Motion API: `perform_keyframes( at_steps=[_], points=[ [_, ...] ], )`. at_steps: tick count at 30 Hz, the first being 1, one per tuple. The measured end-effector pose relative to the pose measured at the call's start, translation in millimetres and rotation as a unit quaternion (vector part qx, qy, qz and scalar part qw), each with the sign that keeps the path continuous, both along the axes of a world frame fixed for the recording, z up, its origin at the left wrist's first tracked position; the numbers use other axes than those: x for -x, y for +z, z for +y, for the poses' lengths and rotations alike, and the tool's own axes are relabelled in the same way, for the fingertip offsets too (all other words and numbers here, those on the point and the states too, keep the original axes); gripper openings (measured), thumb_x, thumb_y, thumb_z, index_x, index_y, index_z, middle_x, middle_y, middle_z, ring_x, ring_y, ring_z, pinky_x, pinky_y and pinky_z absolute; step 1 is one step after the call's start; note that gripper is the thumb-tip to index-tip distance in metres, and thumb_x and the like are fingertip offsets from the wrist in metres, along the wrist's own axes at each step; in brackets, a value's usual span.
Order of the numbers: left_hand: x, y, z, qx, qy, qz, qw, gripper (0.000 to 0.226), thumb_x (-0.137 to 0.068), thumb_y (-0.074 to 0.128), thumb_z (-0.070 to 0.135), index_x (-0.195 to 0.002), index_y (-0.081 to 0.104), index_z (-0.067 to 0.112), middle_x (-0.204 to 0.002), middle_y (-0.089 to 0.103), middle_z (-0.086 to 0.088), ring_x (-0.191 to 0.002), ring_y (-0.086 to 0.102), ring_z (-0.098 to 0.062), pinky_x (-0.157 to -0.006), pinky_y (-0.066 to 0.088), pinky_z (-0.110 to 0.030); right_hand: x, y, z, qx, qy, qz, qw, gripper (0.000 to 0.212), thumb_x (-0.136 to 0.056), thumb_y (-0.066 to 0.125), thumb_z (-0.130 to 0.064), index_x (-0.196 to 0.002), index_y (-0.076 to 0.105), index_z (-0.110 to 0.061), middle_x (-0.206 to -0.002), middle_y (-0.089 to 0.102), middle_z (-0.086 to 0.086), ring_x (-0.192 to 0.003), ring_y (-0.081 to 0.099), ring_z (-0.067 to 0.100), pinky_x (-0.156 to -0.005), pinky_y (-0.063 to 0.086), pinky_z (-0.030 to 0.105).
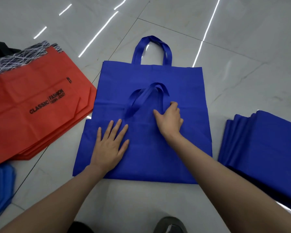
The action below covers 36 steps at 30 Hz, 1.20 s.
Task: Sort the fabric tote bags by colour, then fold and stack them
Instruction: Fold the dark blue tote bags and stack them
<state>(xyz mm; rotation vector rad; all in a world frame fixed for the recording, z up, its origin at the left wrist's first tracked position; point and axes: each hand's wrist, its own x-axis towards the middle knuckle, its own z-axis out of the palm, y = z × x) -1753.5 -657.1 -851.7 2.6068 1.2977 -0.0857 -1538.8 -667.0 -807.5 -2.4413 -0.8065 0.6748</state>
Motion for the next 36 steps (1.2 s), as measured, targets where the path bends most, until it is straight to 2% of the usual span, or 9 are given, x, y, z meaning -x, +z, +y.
perform_keyframes(
  at_steps=[7,12,15,19,25,28,31,34,36],
  points=[
    [0.8,0.7,0.8,0.005,-0.003,-0.013,1.0,0.059,-0.095,0.012,0.055,-0.146,0.024,0.028,-0.155,0.019,0.004,-0.143,0.014,-0.018,-0.113,0.013,-0.05,-24.5,19.4,51.5,-0.203,-0.046,0.284,0.936,0.051,-0.084,0.061,-0.005,-0.132,0.045,-0.013,-0.121,0.056,0.007,-0.099,0.06,0.018,-0.08,0.053,0.025],
    [-1.0,4.2,1.4,0.017,0.0,-0.006,1.0,0.067,-0.093,0.007,0.059,-0.148,0.015,0.023,-0.156,0.009,0.003,-0.144,0.009,-0.016,-0.114,0.005,-0.046,-28.2,43.0,35.9,-0.245,0.069,0.211,0.944,0.048,-0.085,0.054,0.002,-0.13,0.052,-0.015,-0.103,0.061,-0.001,-0.073,0.057,-0.001,-0.069,0.05,0.014],
    [-1.6,7.5,3.6,0.049,0.022,-0.019,0.998,0.079,-0.084,0.004,0.064,-0.149,-0.002,0.021,-0.156,-0.009,0.006,-0.143,-0.009,-0.009,-0.113,-0.01,-0.036,-30.8,46.6,-0.4,-0.225,0.185,0.054,0.955,0.035,-0.079,0.052,0.0,-0.111,0.063,-0.012,-0.089,0.058,-0.013,-0.084,0.052,0.016,-0.078,0.047,0.029],
    [-5.0,14.6,4.3,0.047,0.022,0.018,0.998,0.082,-0.082,0.0,0.067,-0.15,0.0,0.021,-0.158,-0.009,0.0,-0.144,-0.009,-0.013,-0.114,-0.005,-0.038,-24.2,31.6,-54.9,-0.224,0.326,-0.113,0.911,0.033,-0.06,0.053,0.007,-0.087,0.062,-0.008,-0.091,0.058,-0.001,-0.085,0.047,0.023,-0.074,0.043,0.041],
    [-19.4,27.0,-2.8,0.073,0.062,0.042,0.995,0.07,-0.097,0.02,0.053,-0.15,-0.003,0.015,-0.158,-0.009,-0.007,-0.145,-0.004,-0.021,-0.116,0.006,-0.038,25.7,-3.5,-131.4,-0.234,0.289,-0.216,0.903,0.034,-0.063,0.05,0.007,-0.092,0.064,-0.006,-0.1,0.061,0.011,-0.103,0.049,0.027,-0.097,0.037,0.04],
    [-22.9,35.9,-2.9,0.073,0.07,0.044,0.994,0.062,-0.098,0.03,0.039,-0.149,0.01,0.01,-0.158,0.004,-0.011,-0.144,0.009,-0.026,-0.113,0.017,-0.04,41.3,-29.1,-153.9,-0.176,0.261,-0.209,0.926,0.031,-0.079,0.048,-0.002,-0.103,0.067,-0.006,-0.112,0.062,0.013,-0.118,0.044,0.027,-0.097,0.046,0.044],
    [-29.4,52.5,3.8,0.025,0.153,-0.045,0.987,0.039,-0.093,0.04,0.019,-0.13,0.046,0.007,-0.136,0.047,-0.011,-0.121,0.042,-0.027,-0.099,0.031,-0.039,40.5,-41.9,-164.7,-0.136,0.266,-0.177,0.938,0.033,-0.079,0.054,-0.005,-0.109,0.066,-0.008,-0.12,0.06,0.014,-0.123,0.04,0.026,-0.084,0.054,0.043],
    [-44.9,62.2,22.3,-0.005,0.181,-0.136,0.974,0.028,-0.096,0.042,0.023,-0.115,0.056,0.009,-0.116,0.059,-0.006,-0.109,0.05,-0.024,-0.097,0.03,-0.037,35.6,-41.7,-165.4,-0.134,0.291,-0.159,0.934,0.034,-0.084,0.044,-0.011,-0.11,0.064,-0.009,-0.123,0.058,0.013,-0.124,0.038,0.025,-0.089,0.048,0.038],
    [-60.3,63.5,33.4,0.081,0.132,-0.138,0.978,0.031,-0.097,0.043,0.035,-0.113,0.056,0.012,-0.115,0.06,-0.002,-0.108,0.053,-0.021,-0.097,0.03,-0.038,32.0,-40.7,-163.2,-0.133,0.304,-0.14,0.933,0.034,-0.082,0.046,-0.009,-0.111,0.064,-0.009,-0.124,0.056,0.013,-0.126,0.037,0.024,-0.096,0.042,0.039]
  ],
)
